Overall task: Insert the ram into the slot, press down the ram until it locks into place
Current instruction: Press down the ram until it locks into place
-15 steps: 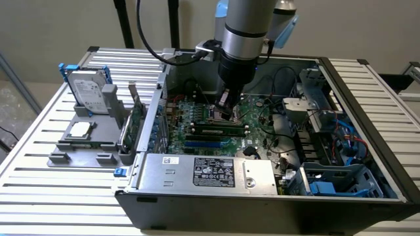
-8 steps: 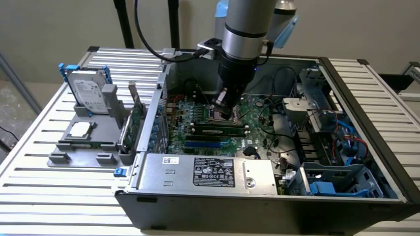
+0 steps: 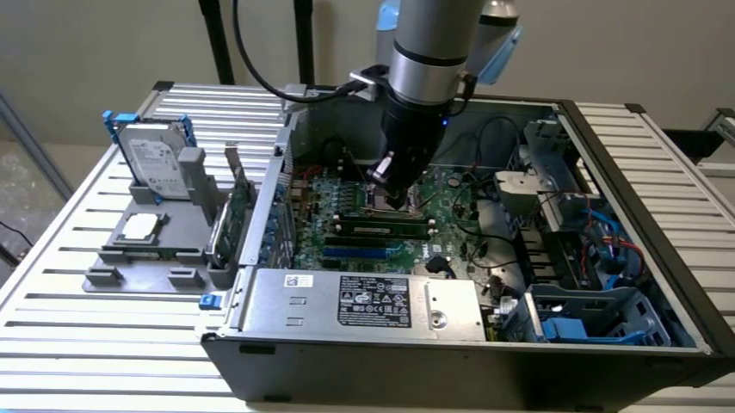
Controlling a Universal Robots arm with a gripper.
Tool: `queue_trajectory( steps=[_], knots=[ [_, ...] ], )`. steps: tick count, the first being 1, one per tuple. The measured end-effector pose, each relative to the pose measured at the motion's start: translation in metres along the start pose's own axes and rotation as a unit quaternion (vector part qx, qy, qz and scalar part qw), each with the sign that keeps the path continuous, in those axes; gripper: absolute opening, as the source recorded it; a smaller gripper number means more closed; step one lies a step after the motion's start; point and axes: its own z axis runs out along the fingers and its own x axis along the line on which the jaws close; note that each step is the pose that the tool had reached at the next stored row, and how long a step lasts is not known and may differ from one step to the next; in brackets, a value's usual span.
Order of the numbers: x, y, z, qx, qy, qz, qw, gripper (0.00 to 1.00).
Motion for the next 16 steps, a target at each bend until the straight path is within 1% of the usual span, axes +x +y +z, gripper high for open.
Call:
queue_trajectory(
  steps=[4, 8, 12, 16],
  knots=[
    [0.0000, 0.0000, -0.0003, -0.0014, -0.0010, 0.032, 0.9995, 0.11],
    [0.0000, 0.0000, -0.0006, -0.0029, -0.0020, 0.063, 0.9980, 0.11],
    [0.0000, 0.0000, -0.0011, -0.0043, -0.0029, 0.094, 0.9956, 0.11],
    [0.0001, 0.0001, -0.0017, -0.0057, -0.0039, 0.124, 0.9923, 0.11]
  ],
)
